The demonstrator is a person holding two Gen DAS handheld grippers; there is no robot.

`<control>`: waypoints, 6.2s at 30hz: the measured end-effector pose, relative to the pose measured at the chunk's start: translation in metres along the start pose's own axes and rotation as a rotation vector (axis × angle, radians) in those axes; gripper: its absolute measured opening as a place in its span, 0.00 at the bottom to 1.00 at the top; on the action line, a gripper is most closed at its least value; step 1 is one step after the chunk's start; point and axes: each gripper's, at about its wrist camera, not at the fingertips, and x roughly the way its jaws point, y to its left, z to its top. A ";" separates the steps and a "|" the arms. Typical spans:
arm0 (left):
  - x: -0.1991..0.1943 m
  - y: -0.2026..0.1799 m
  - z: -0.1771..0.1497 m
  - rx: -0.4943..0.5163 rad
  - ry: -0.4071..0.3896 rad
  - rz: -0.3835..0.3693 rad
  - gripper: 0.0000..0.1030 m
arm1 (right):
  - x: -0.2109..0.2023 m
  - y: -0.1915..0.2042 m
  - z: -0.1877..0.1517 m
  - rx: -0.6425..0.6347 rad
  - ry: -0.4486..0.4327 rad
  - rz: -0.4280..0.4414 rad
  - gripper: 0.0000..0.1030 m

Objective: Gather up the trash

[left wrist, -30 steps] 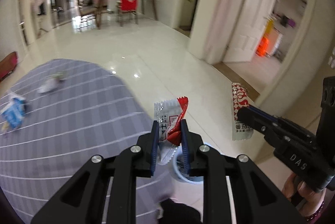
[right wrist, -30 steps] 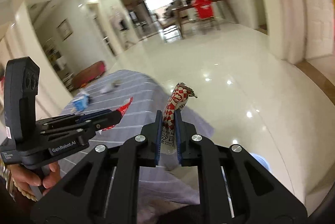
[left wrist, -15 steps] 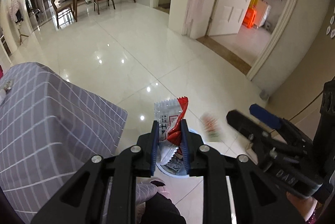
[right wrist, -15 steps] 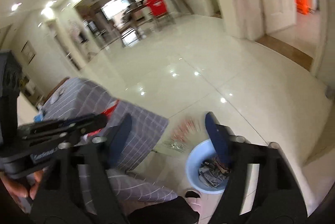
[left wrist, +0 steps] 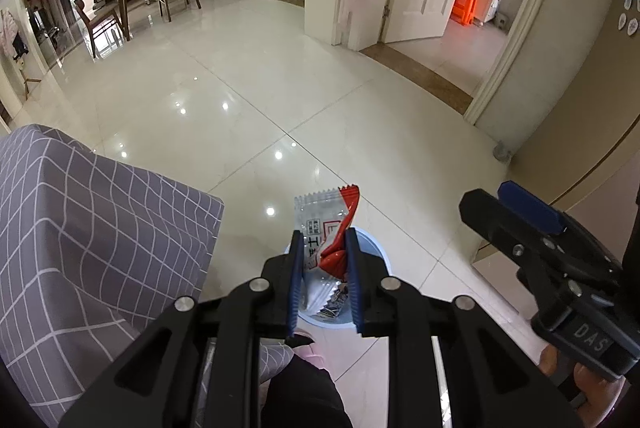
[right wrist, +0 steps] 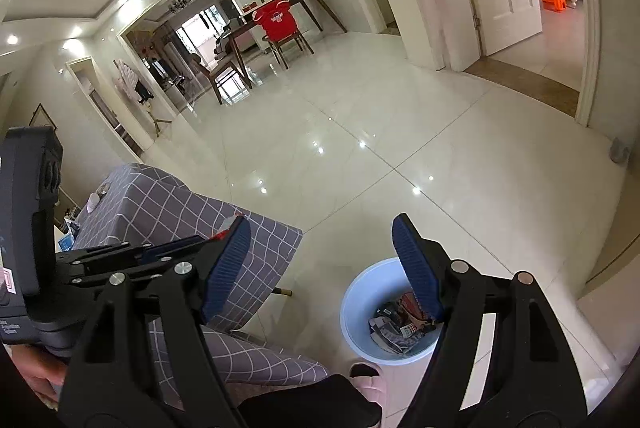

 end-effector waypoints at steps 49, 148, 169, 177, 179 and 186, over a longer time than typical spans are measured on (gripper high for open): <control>-0.094 0.053 -0.001 -0.032 -0.164 0.122 0.78 | -0.032 0.077 0.015 -0.139 -0.165 -0.008 0.72; -0.173 0.463 -0.085 -0.669 -0.199 0.374 0.24 | 0.271 0.518 -0.041 -0.796 0.350 0.308 0.24; -0.225 0.282 -0.056 -0.435 -0.324 0.203 0.24 | 0.071 0.333 0.025 -0.442 0.129 0.464 0.23; -0.175 0.154 -0.035 -0.238 -0.265 0.049 0.24 | 0.010 0.198 0.033 -0.281 0.022 0.342 0.23; -0.158 0.131 -0.032 -0.210 -0.244 0.015 0.24 | 0.003 0.169 0.030 -0.252 0.005 0.289 0.24; -0.088 0.070 -0.020 -0.138 -0.151 -0.067 0.24 | 0.002 0.085 0.025 -0.133 0.006 0.178 0.24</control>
